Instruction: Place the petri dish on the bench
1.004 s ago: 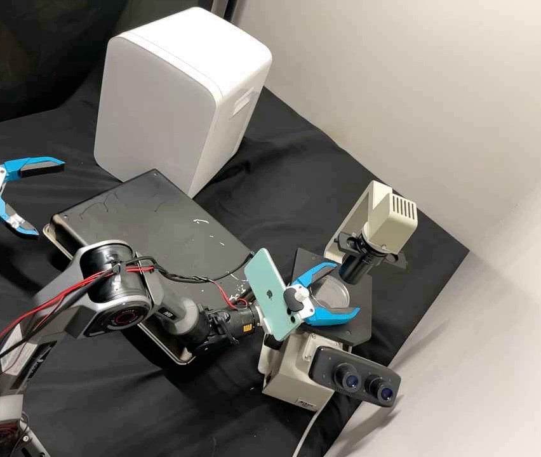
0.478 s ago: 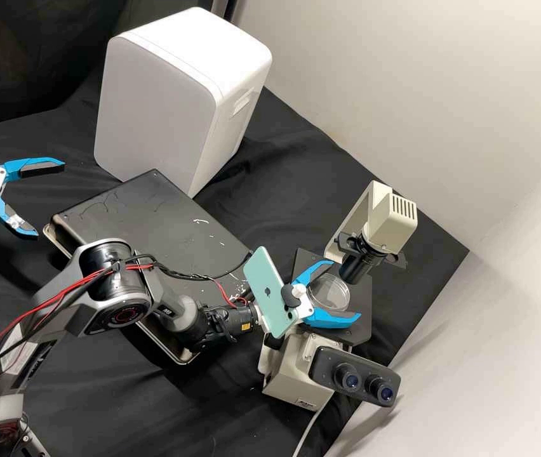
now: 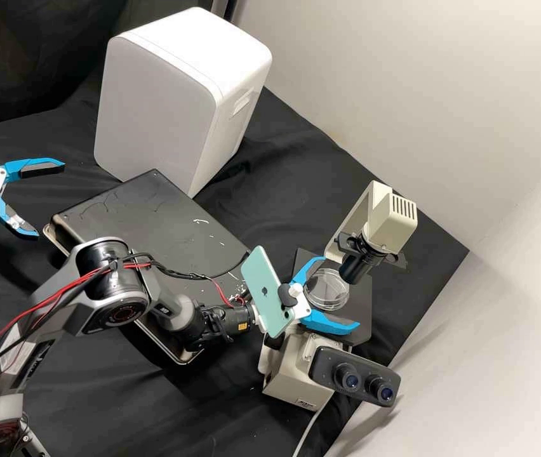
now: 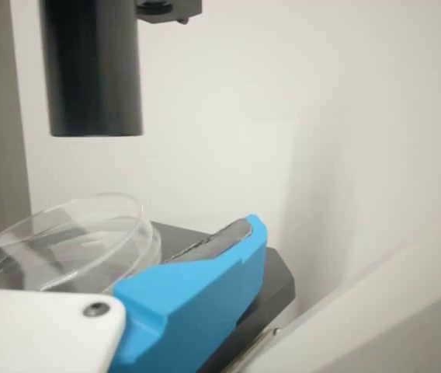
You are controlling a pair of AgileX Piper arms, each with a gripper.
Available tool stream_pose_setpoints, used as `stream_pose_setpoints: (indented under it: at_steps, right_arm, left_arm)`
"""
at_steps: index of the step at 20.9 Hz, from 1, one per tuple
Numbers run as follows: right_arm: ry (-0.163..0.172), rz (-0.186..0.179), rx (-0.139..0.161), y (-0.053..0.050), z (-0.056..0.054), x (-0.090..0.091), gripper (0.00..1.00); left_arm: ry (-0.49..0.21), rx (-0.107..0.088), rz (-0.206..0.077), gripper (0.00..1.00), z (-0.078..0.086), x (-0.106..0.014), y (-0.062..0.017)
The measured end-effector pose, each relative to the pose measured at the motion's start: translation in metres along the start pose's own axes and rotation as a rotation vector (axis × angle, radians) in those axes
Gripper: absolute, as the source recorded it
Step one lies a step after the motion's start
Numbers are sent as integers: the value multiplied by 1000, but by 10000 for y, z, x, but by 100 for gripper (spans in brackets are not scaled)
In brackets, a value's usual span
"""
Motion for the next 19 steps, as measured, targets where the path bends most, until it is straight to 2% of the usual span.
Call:
stream_pose_setpoints:
  at_steps: [8,15,16,17,19]
  right_arm:
    - [12,-17,-2,-50,-54,-72,100]
    - [13,-15,-2,-49,-55,-71,100]
    - [17,-18,-3,-56,-53,-81,100]
    - [27,-22,-2,-64,-53,-94,100]
    - [53,-40,18,-84,-68,-127,100]
  left_arm:
    - [0,0,0,100,0,0,0]
    - [12,-11,-17,100,-8,13,-33]
    - [17,-9,-19,100,-10,15,-37]
    - [19,4,-24,100,-5,21,-47]
    - [21,18,-35,100,2,30,-67]
